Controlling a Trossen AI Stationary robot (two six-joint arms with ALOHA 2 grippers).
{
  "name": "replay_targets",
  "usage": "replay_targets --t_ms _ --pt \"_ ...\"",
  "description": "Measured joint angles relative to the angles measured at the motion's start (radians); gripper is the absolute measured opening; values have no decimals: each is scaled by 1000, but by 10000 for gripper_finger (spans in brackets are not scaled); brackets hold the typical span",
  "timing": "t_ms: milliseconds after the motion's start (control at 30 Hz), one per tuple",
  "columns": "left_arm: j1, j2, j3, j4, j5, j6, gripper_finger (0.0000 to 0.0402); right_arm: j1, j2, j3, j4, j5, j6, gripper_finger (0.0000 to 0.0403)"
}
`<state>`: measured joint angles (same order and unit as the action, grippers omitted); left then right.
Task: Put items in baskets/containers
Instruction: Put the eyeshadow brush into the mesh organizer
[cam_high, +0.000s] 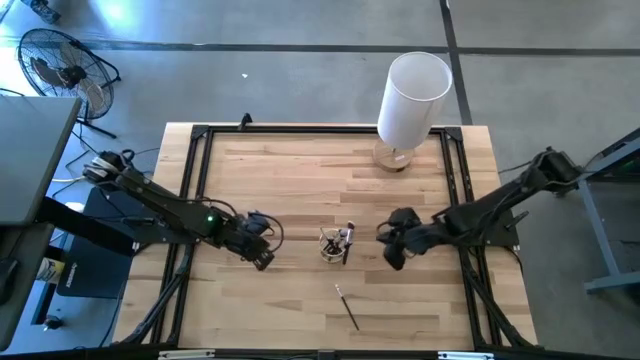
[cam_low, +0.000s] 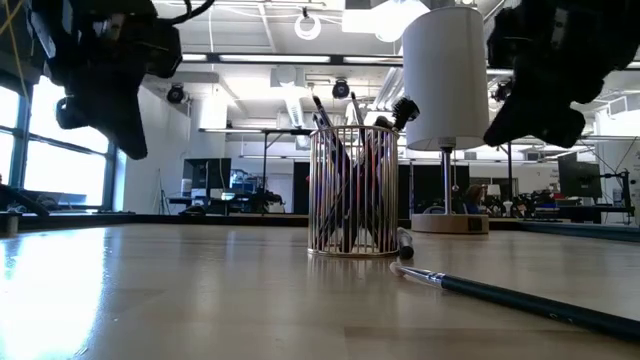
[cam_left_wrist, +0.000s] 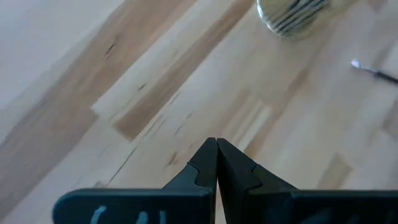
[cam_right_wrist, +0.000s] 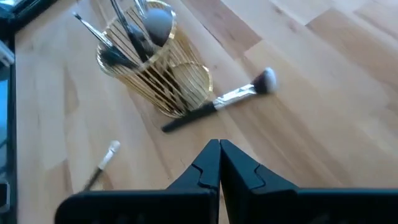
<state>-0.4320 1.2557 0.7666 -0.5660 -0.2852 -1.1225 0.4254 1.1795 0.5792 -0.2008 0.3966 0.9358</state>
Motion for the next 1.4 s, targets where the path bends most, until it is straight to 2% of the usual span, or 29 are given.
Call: replay_targets --t_ms 200,367,500,600,900,1200,1400 --pt "0 -123 -44 -47 22 103 0 5 223 221 -91 -29 88 0" --pt "0 -181 -45 -65 23 151 0 31 385 462 -289 -55 105 0" --pt "0 -194 -45 -80 27 148 0 67 501 664 -453 -92 139 0" --pt "0 -191 -42 -60 72 149 0 97 578 803 -560 -90 189 0" --pt "0 -192 -43 -62 62 146 0 137 817 1129 -741 -115 384 0" --pt "-1 -192 -43 -74 163 152 0 122 1052 1373 -908 -190 506 0" --pt "0 -192 -43 -81 177 187 0 115 1098 1379 -915 -238 590 0"
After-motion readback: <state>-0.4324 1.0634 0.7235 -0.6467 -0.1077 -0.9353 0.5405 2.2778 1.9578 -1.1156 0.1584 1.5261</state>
